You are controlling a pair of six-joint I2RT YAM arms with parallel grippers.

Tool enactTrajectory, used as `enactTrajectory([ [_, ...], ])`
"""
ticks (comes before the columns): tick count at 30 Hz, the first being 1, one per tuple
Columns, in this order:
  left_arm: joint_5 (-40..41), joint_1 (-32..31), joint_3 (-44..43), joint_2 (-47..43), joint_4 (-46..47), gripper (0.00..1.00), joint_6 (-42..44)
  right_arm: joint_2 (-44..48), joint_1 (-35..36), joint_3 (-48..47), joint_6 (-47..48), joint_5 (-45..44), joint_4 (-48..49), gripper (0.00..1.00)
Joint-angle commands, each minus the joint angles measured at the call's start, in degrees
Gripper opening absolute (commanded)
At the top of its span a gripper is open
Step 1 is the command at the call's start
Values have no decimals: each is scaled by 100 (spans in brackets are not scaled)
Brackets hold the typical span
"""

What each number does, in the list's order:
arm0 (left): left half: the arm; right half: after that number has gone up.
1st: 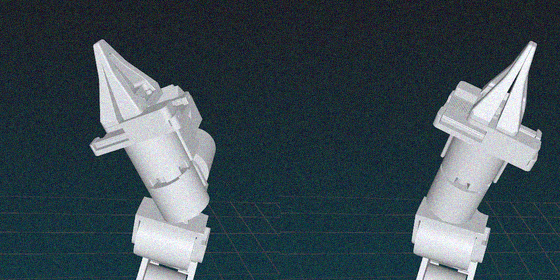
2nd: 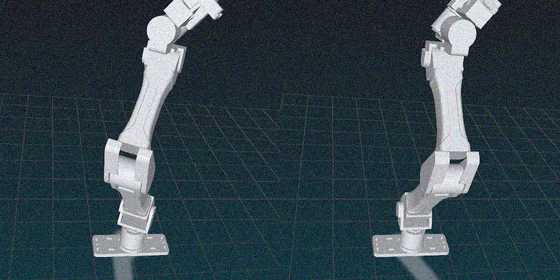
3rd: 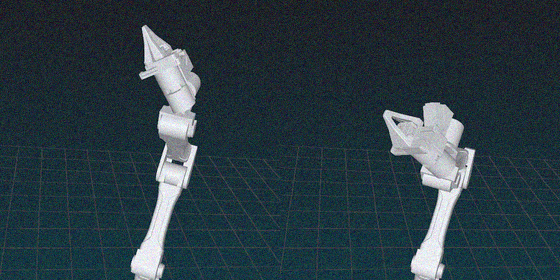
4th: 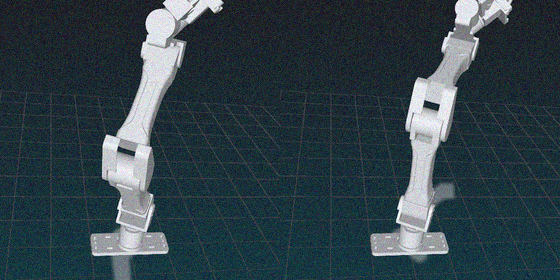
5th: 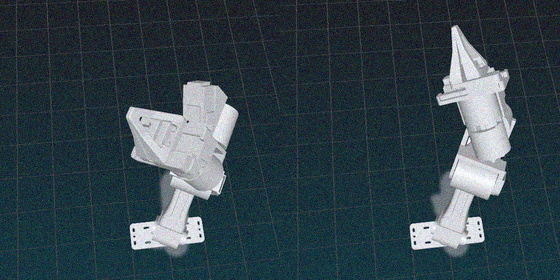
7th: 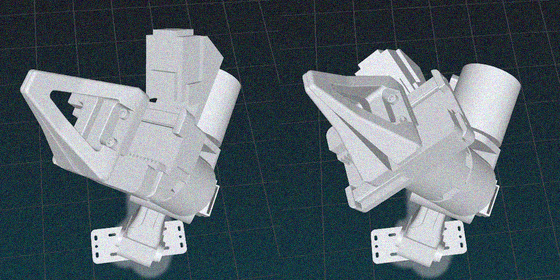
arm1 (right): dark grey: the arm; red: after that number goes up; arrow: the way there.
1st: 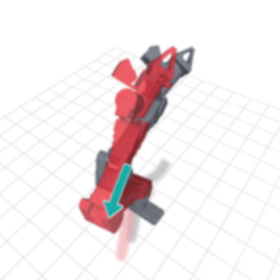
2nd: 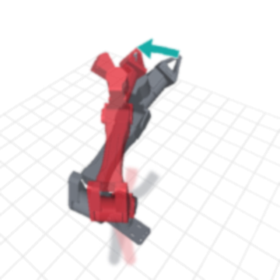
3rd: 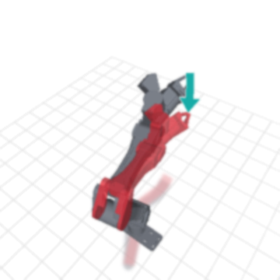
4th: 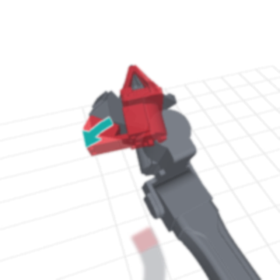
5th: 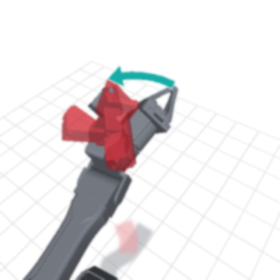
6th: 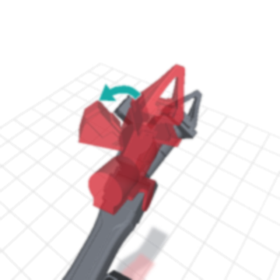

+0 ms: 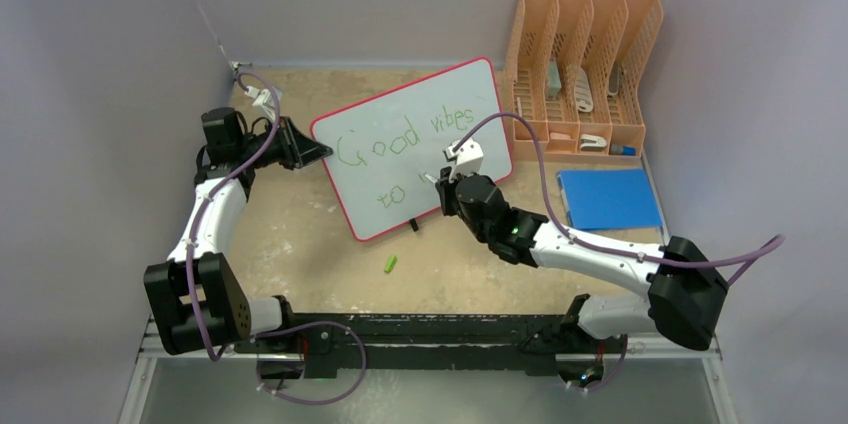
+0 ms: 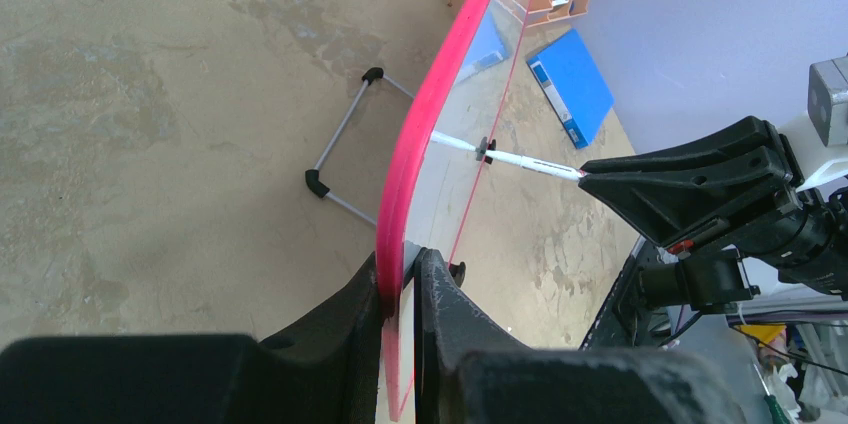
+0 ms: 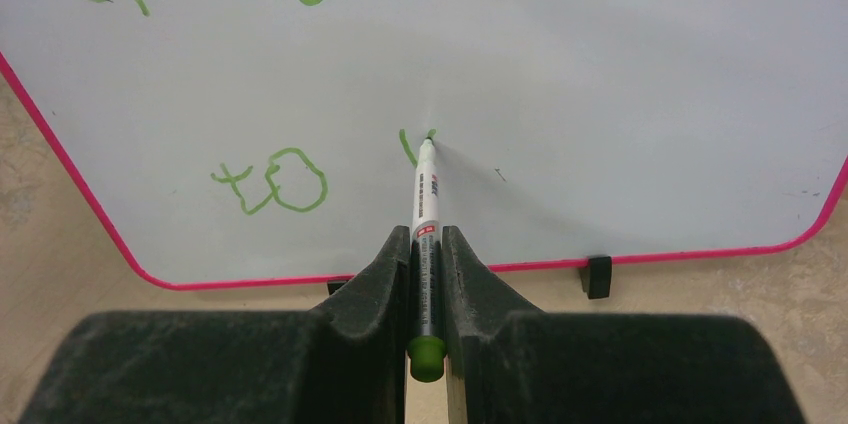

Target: Write a sentence on the whiteboard

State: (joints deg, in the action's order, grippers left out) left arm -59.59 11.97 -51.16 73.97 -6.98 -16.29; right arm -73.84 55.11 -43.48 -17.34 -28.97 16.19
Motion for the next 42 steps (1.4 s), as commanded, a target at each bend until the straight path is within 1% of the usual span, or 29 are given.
enactTrajectory([
  [1, 303, -10, -53, -32, -9, 0, 91, 80, -18, -69, -79, -73, -5, 0],
  [11, 297, -10, -47, -28, -5, 0, 91, 153, -18, -3, -81, -156, -69, 0],
  [42, 307, -10, -60, -32, -5, 0, 83, 87, -1, 129, -175, 219, -199, 0],
])
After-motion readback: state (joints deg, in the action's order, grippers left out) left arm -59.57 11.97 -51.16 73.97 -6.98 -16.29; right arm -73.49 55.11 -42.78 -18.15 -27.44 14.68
